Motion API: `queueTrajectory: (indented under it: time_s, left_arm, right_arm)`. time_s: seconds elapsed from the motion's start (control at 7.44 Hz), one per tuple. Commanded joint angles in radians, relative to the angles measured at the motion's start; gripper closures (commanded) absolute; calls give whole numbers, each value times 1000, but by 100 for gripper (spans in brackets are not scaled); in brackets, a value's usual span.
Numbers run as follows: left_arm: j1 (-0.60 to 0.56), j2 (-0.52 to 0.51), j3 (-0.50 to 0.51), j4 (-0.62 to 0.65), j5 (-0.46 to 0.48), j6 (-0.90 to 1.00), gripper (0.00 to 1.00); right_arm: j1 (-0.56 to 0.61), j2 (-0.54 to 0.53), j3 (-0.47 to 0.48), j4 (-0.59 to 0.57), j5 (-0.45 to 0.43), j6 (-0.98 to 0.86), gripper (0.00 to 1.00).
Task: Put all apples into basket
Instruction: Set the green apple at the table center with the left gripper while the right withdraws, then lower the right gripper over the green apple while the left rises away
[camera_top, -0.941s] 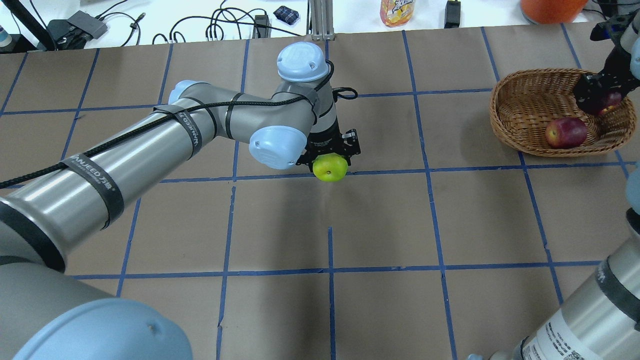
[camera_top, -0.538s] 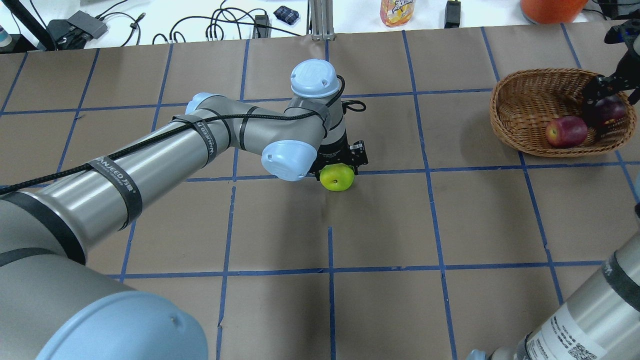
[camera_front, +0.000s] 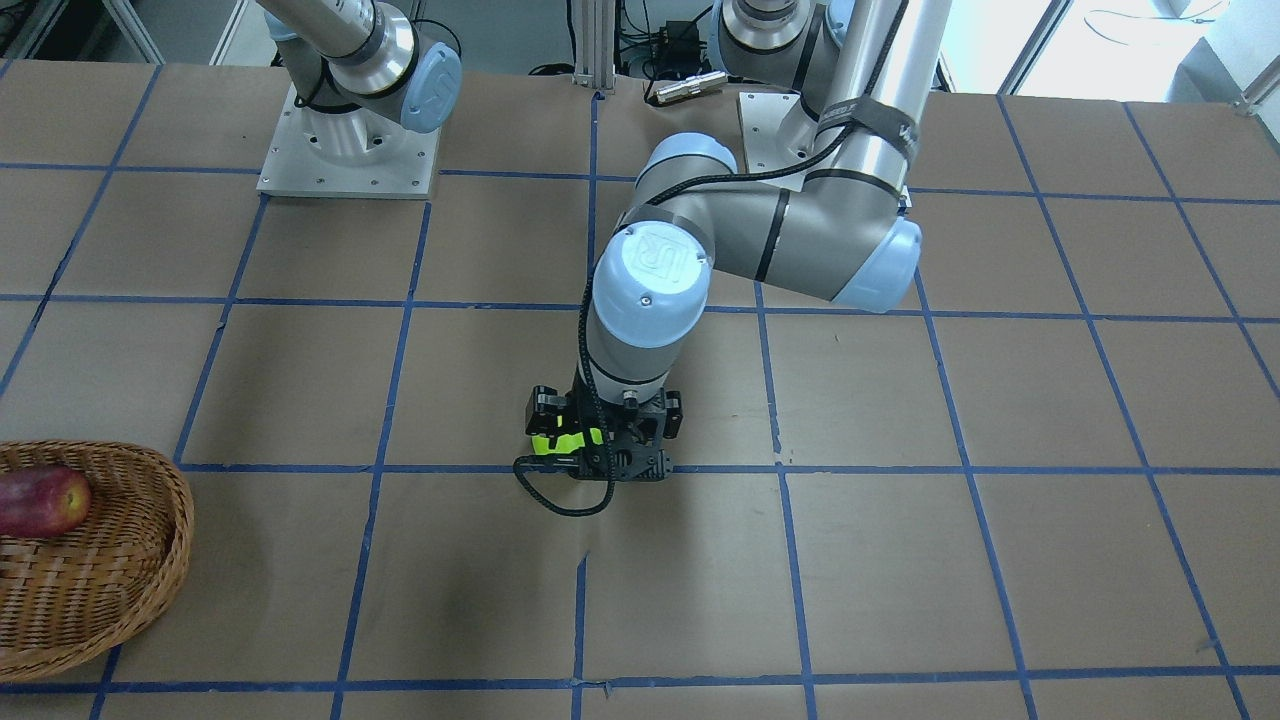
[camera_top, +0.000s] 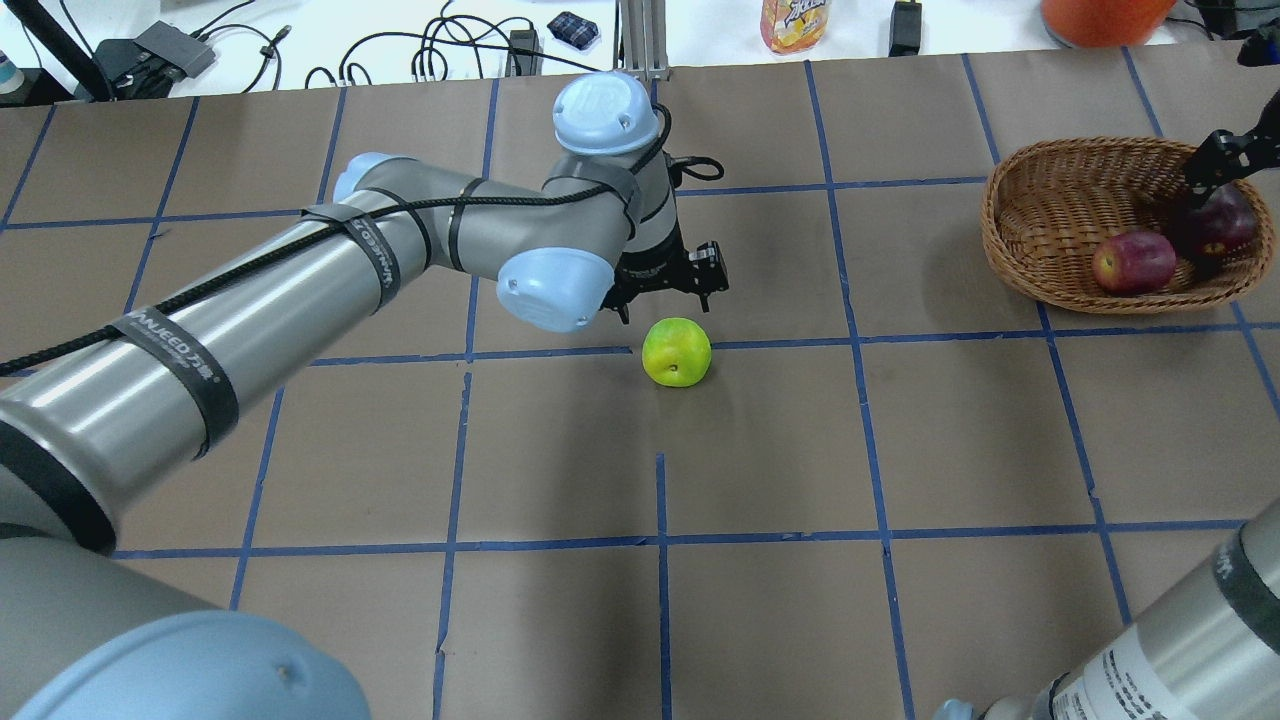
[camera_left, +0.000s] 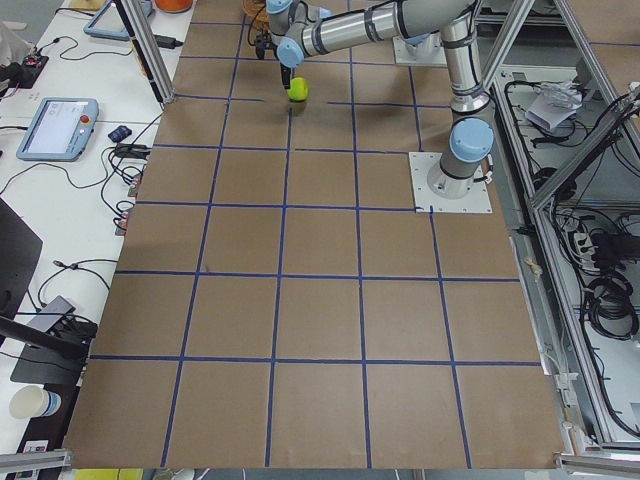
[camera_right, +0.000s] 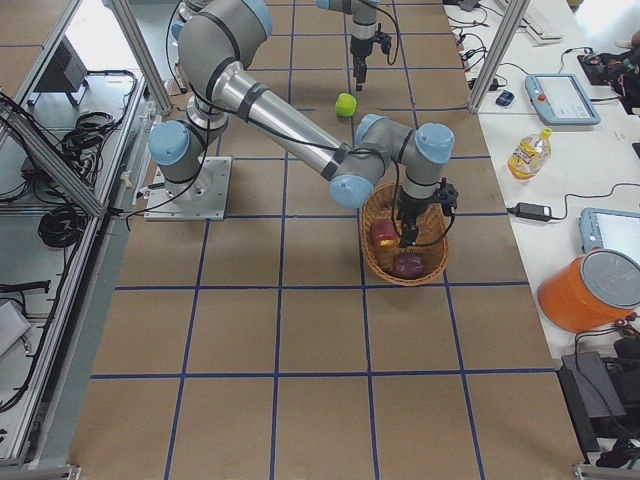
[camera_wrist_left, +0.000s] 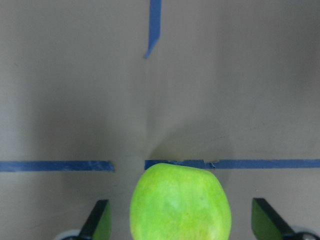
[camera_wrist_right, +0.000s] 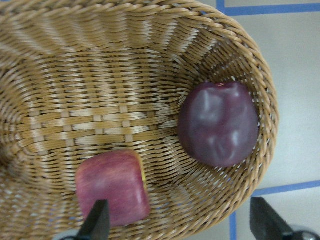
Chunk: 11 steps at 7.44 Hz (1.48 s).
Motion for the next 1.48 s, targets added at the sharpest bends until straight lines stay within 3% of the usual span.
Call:
queueTrajectory:
  time_s: [0.0, 0.27, 0.54, 0.94, 1.34]
  left_arm:
    - [111, 87, 44, -182, 102, 212, 0]
    - [258, 181, 40, -304, 130, 329, 0]
    - [276, 277, 65, -359, 136, 339, 0]
    - [273, 289, 125, -414, 133, 333, 0]
    - [271, 304, 115, -431, 130, 330, 0]
  right_arm:
    - [154, -77, 2, 128, 88, 277, 0]
    - [387, -86, 14, 134, 98, 558, 0]
    - [580, -77, 9, 116, 143, 848, 0]
    - [726, -40, 28, 101, 205, 1096, 0]
    - [806, 53, 49, 41, 260, 1173, 0]
